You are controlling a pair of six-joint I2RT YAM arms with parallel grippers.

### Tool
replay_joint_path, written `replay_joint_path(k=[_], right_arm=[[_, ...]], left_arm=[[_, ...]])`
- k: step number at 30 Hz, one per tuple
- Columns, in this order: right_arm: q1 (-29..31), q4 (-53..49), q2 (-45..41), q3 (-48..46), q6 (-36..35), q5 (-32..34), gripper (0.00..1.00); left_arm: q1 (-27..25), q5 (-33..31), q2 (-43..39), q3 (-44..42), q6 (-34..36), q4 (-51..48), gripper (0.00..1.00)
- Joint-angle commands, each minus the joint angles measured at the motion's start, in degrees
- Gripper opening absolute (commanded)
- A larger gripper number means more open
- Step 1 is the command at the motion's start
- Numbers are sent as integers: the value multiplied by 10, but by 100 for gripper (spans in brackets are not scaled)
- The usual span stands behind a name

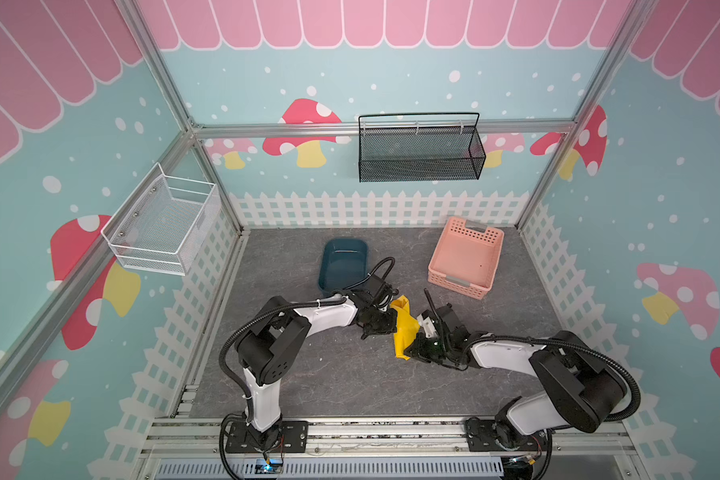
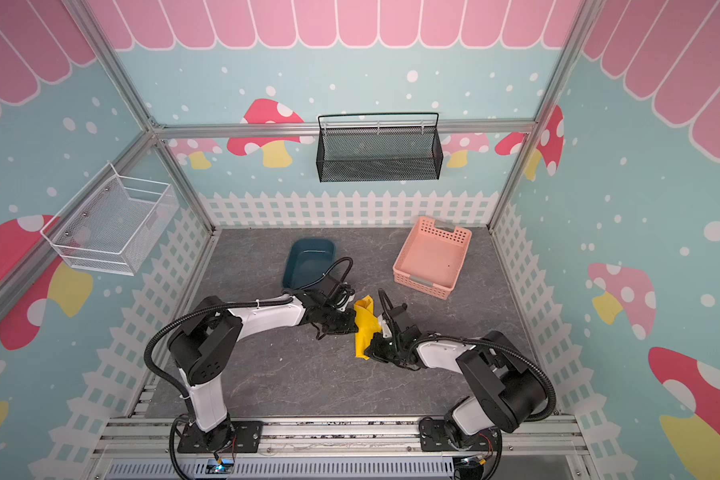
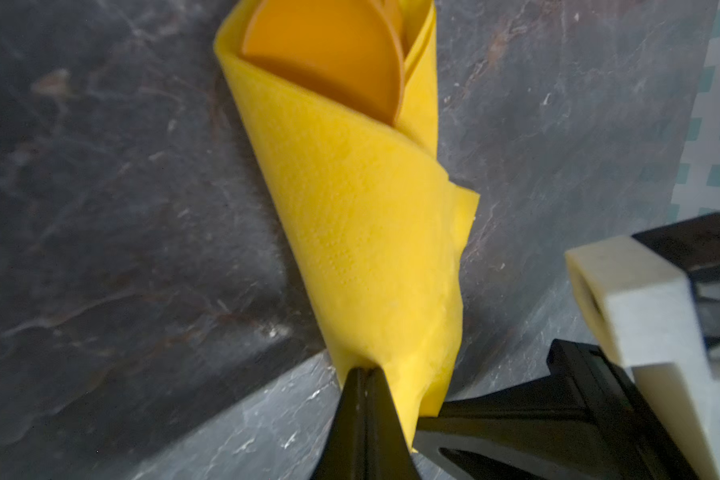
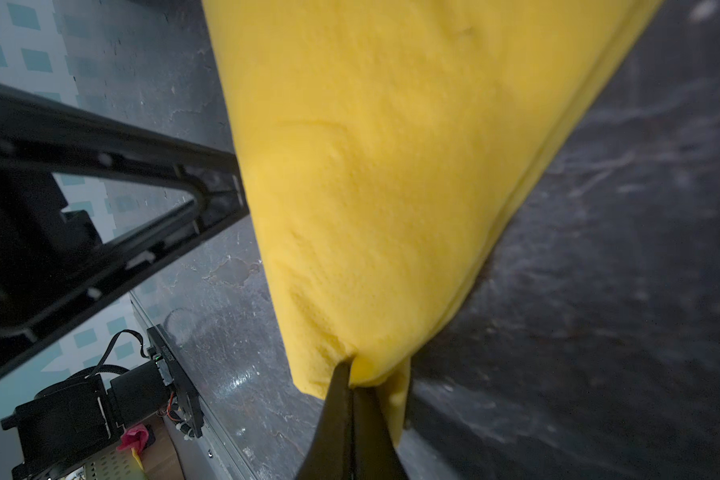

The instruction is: Place the utensils on the paper napkin and roll it up

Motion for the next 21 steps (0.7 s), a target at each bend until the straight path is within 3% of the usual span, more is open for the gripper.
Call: replay_joint_path(k=[1, 21], right_arm=[[5, -32, 15, -14, 4, 10, 0], [5, -30, 20, -13, -1, 10, 0]], left_arm=[[-2, 8, 8, 19, -7, 12, 0], [-15, 27, 44, 33, -9, 22, 0]])
